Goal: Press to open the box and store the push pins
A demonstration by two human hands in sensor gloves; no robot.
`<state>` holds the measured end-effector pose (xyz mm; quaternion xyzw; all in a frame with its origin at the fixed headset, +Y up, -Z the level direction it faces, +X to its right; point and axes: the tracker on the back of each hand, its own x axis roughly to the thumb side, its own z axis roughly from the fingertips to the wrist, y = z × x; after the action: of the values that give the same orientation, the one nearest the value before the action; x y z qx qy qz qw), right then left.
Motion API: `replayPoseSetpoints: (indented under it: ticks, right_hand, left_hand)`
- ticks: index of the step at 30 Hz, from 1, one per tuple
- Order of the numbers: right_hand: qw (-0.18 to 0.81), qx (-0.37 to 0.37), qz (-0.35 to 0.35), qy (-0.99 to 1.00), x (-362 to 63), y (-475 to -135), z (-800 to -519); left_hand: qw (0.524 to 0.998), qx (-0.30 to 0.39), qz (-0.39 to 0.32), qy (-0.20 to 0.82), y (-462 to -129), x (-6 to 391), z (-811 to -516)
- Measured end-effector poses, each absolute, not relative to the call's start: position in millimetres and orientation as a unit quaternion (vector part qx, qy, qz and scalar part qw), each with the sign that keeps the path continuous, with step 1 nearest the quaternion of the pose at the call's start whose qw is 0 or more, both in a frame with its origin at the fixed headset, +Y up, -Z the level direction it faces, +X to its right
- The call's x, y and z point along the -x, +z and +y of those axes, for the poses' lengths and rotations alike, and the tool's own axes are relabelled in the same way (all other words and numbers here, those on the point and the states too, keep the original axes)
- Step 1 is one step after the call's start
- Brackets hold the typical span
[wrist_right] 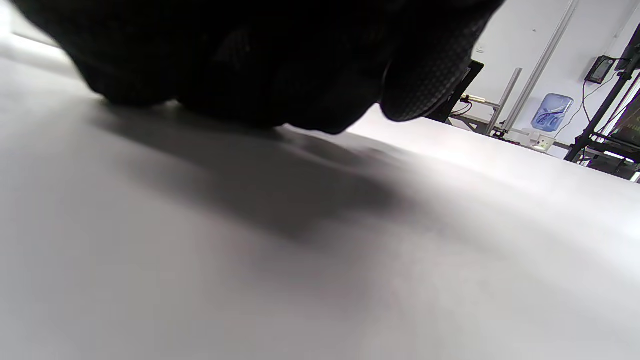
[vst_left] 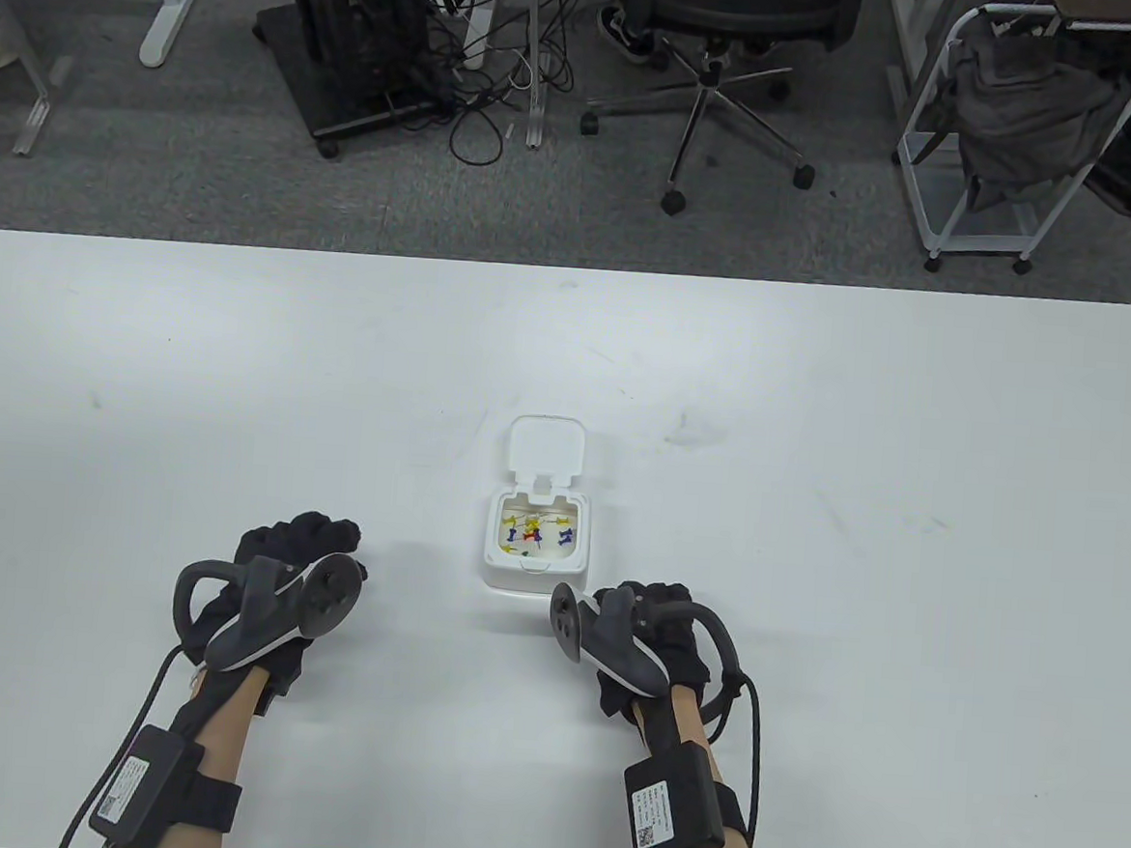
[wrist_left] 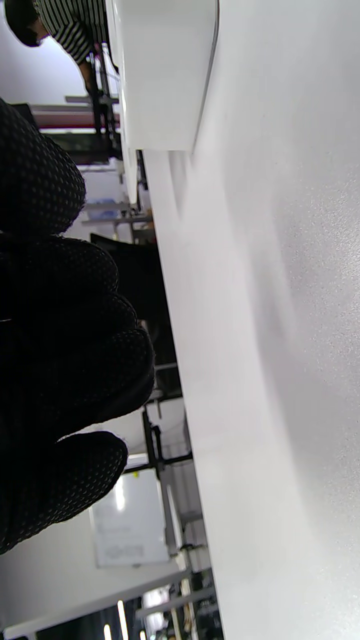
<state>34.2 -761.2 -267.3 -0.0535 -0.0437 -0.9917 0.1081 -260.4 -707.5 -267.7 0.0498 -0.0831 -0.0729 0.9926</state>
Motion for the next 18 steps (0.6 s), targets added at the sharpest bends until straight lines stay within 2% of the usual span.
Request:
replayPoseSetpoints:
  ticks: [6, 18]
  right_hand:
    - [0.100, 0.057, -0.048, -0.992, -36.3, -268.9, -758.8]
    - [0.084, 0.061, -0.017, -0.994, -34.1, -280.6, -715.0]
  left_hand:
    - [0.993, -0.049, -0.082, -0.073, -268.1, 260.6, -707.5]
    - [0.993, -0.046, -0.083, -0.073, -268.4, 260.3, -707.4]
